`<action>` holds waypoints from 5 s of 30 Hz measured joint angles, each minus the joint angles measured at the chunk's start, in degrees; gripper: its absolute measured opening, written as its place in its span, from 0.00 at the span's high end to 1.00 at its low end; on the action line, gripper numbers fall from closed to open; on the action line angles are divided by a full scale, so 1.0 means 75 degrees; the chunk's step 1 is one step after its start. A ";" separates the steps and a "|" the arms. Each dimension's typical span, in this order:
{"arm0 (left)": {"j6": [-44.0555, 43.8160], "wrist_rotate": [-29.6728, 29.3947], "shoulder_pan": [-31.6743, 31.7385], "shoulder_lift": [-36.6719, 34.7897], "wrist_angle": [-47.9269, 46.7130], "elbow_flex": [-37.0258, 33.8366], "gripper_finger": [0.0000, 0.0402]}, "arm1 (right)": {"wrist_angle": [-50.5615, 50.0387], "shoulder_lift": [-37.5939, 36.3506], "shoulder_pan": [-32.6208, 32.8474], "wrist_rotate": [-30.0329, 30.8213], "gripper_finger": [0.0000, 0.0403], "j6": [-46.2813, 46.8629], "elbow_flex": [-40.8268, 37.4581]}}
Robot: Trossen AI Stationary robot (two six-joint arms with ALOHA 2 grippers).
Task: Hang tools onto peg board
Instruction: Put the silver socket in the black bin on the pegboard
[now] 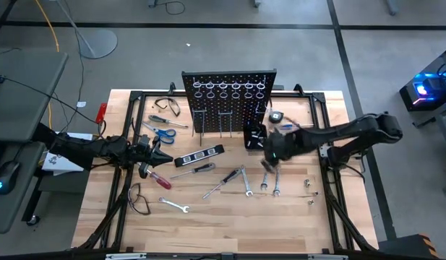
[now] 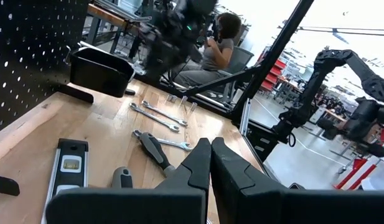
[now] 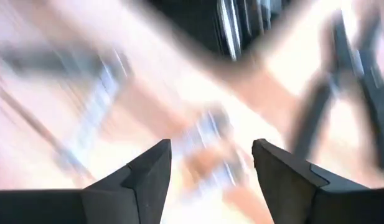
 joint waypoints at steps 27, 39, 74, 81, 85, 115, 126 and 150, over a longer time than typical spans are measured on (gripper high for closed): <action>-0.0001 0.0002 -0.0002 0.0000 0.0020 0.0000 1.00 | 0.0376 -0.1150 0.2380 -0.1899 0.46 0.5759 -0.3603; 0.0000 0.0000 0.0000 0.0000 0.0032 -0.0003 1.00 | 0.0959 -0.1156 0.2383 -0.2208 0.53 0.5828 -0.3864; 0.0000 0.0003 -0.0002 0.0000 0.0006 -0.0003 1.00 | 0.4112 -0.0472 -0.1405 0.1004 0.64 0.1063 -0.0892; 0.0000 0.0008 -0.0001 0.0003 0.0003 -0.0003 1.00 | 0.3193 -0.0727 -0.1278 -0.0328 0.51 0.0553 -0.0892; 0.0000 0.0006 0.0000 0.0001 0.0003 0.0000 1.00 | 0.0940 -0.0882 -0.0352 -0.1397 0.51 0.0971 -0.0889; 0.0000 0.0003 0.0000 0.0003 -0.0003 0.0000 1.00 | 0.1411 -0.0919 0.3365 -0.2480 0.63 0.7198 -0.3931; 0.0000 0.0002 -0.0002 0.0003 0.0000 0.0000 1.00 | 0.0911 -0.0911 0.2939 0.0398 0.91 0.6616 -0.1980; 0.0000 0.0003 -0.0002 0.0003 -0.0003 0.0003 1.00 | 0.3929 -0.0697 -0.1371 0.0812 0.47 0.0729 -0.1020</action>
